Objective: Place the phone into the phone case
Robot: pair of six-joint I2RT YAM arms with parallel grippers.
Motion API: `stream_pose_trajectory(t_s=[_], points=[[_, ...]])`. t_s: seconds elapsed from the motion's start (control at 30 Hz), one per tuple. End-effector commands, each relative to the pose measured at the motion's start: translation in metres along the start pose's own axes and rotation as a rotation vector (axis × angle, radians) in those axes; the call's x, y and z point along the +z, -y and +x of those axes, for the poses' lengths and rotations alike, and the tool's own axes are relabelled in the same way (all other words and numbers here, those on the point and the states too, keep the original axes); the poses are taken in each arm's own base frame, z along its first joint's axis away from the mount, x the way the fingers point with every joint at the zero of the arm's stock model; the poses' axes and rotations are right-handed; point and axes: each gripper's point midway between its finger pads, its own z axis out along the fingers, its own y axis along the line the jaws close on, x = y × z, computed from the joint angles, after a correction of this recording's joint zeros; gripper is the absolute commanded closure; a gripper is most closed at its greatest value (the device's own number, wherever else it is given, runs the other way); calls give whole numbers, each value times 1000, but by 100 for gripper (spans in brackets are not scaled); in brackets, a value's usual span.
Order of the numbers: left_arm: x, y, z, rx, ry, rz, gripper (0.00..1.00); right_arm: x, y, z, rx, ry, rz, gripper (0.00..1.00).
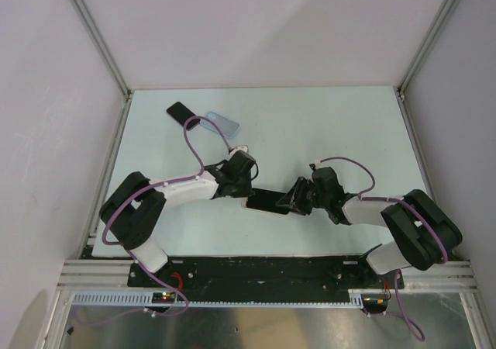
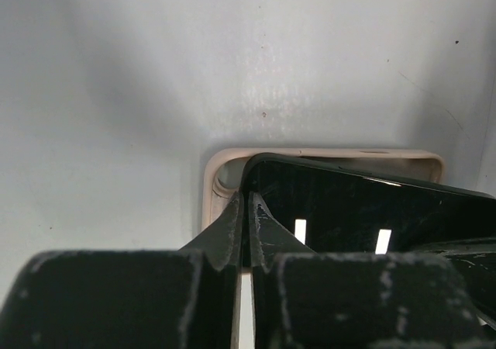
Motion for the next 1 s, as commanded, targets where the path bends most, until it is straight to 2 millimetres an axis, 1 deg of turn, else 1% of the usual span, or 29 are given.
stream_pose_trajectory(t_s=[0.0, 0.03, 0.13, 0.23, 0.3, 0.37, 0.43, 0.47, 0.53, 0.6, 0.67, 0.73, 0.83, 0.97], points=[[10, -7, 44, 12, -124, -17, 95, 7, -41, -13, -12, 26, -138, 65], [10, -7, 44, 12, -123, -16, 95, 8, -40, -13, -10, 25, -137, 67], [7, -4, 42, 16, -118, -5, 96, 12, -37, -13, -4, 26, -129, 80], [-2, 3, 31, 17, -84, 24, 93, 13, -31, -12, 4, 23, -107, 94], [-11, 8, 20, 18, -45, 43, 89, 13, -28, -11, 4, 19, -91, 99], [-22, 10, 8, 10, -4, 52, 84, 11, -25, -10, 9, 16, -77, 100], [-33, 4, -2, -5, 36, 39, 79, 9, -23, -8, 17, 7, -64, 100], [-38, -1, -7, -14, 60, 18, 78, 8, -22, -8, 21, 4, -59, 100], [-43, -19, -14, -41, 102, -47, 78, 7, -20, -6, 27, -3, -45, 100], [-45, -39, -14, -76, 125, -112, 79, 6, -16, -5, 36, -7, -26, 100], [-44, -57, -7, -110, 131, -167, 84, 5, -11, -4, 46, -12, -4, 100], [-42, -65, -1, -129, 127, -192, 87, 4, -8, -4, 45, -13, 10, 100], [-35, -66, 7, -125, 101, -200, 93, 4, -5, -4, 43, -9, 24, 100], [-27, -59, 12, -105, 80, -189, 96, -1, -8, -7, 27, 7, 24, 100]])
